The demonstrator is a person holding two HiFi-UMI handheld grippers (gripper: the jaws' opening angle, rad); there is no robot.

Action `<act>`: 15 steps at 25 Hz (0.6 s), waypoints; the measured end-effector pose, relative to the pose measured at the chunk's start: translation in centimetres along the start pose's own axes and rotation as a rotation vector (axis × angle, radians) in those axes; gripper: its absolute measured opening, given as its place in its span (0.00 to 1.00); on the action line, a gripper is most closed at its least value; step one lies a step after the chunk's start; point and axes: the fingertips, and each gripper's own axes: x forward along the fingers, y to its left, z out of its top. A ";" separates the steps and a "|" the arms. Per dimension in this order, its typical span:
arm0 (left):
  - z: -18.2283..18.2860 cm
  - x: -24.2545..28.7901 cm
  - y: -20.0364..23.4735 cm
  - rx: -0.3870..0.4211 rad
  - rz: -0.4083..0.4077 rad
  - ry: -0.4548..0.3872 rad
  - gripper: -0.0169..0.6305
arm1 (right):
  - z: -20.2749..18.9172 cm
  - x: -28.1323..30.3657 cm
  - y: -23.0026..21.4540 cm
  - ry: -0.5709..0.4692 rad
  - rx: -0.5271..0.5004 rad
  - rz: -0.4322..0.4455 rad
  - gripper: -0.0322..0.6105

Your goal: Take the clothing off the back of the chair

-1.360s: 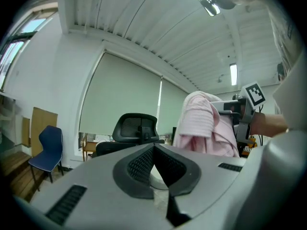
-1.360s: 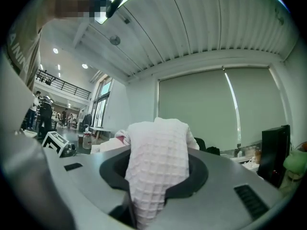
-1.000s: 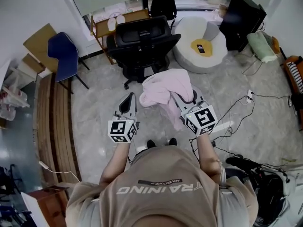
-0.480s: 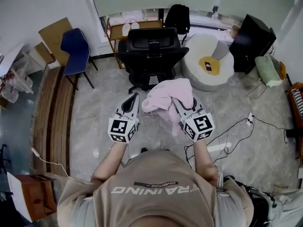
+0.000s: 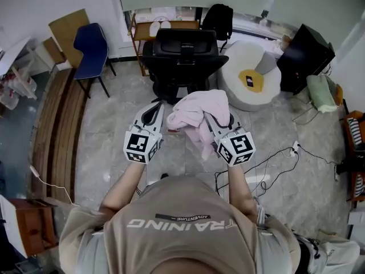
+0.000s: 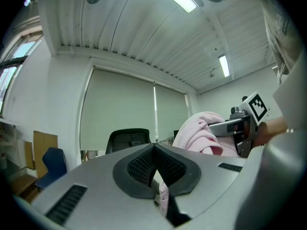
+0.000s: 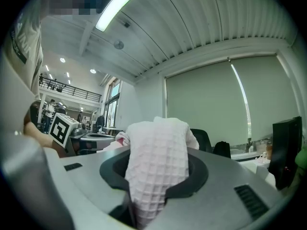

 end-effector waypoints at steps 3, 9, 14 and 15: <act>-0.2 0.3 -0.3 -0.009 -0.012 0.011 0.04 | -0.2 0.0 0.0 0.005 -0.004 0.007 0.31; -0.7 0.6 -0.3 -0.010 -0.027 0.021 0.04 | -0.6 0.2 -0.1 0.017 -0.002 0.004 0.31; -0.5 0.7 -0.3 0.010 -0.034 0.021 0.04 | -0.9 0.3 -0.3 0.021 0.002 -0.003 0.31; -0.5 0.7 -0.2 0.010 -0.034 0.019 0.04 | -0.9 0.3 -0.3 0.021 0.002 -0.004 0.31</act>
